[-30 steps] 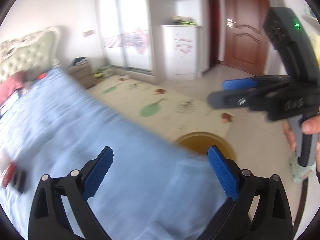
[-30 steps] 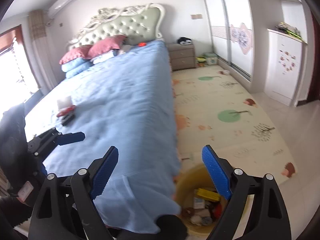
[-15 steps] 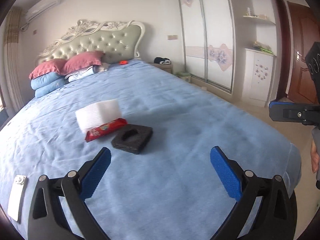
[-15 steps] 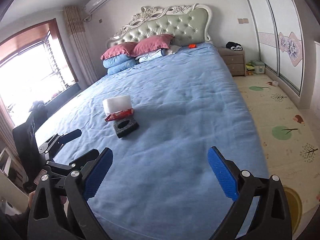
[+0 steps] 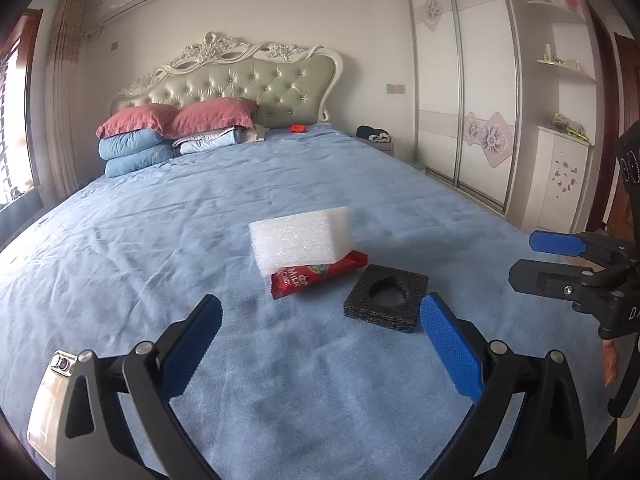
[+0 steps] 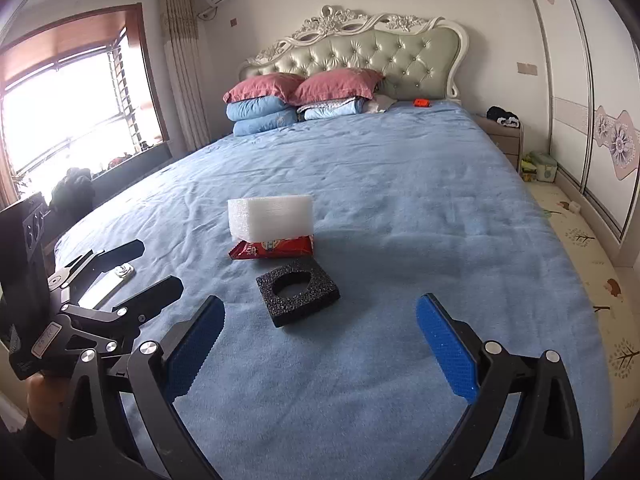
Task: Collect trash
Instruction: 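Grasp the black foam pad with the right gripper while the left gripper grasps the white foam block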
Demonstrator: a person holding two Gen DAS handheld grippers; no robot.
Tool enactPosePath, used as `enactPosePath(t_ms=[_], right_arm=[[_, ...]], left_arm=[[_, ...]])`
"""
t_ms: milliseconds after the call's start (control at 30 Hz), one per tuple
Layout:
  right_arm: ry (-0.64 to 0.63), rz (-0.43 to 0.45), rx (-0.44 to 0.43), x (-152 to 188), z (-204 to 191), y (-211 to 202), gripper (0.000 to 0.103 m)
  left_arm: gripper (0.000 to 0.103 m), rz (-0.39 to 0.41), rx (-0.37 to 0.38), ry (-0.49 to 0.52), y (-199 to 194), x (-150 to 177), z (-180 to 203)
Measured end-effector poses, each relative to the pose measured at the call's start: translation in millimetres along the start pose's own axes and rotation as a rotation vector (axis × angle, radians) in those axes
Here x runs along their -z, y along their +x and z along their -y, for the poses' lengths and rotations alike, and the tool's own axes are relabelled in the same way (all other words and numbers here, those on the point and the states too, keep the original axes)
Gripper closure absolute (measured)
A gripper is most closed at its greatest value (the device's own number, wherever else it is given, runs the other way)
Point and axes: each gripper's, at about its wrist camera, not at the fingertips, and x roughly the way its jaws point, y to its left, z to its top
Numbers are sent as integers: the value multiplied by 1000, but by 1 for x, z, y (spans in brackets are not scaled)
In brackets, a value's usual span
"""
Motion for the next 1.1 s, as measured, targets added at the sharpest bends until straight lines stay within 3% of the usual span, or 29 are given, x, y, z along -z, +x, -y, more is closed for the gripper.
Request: enactPosePath(t_ms=[200,267,533,767,800,933,1100], right_arm=[[-15,-48,13,-10,-6,39,11],[-20,-72,16,-11,-6,49,19],[14,-209,5,-15,3,99,38],[14,-302,-11,-19,3,131,43],[6,-322,-3,-18,2,135,45],[-80,-349,49,-15,-9,138,69],[-197,-317,75,-7,-31,123,73]], left_arm=[[4,-22,54,-101,19,0,-32],[4,-32,62,-111,25,0,-36],[4,-49,97,-79,42,-7,-42],[4,-83,126,-66,56,-6,-41],[4,-85,127,-72,57,-5,-42],[4,-94,120,-100,59,-6,-48],[4,-91,96,-118,62,-13,-52]])
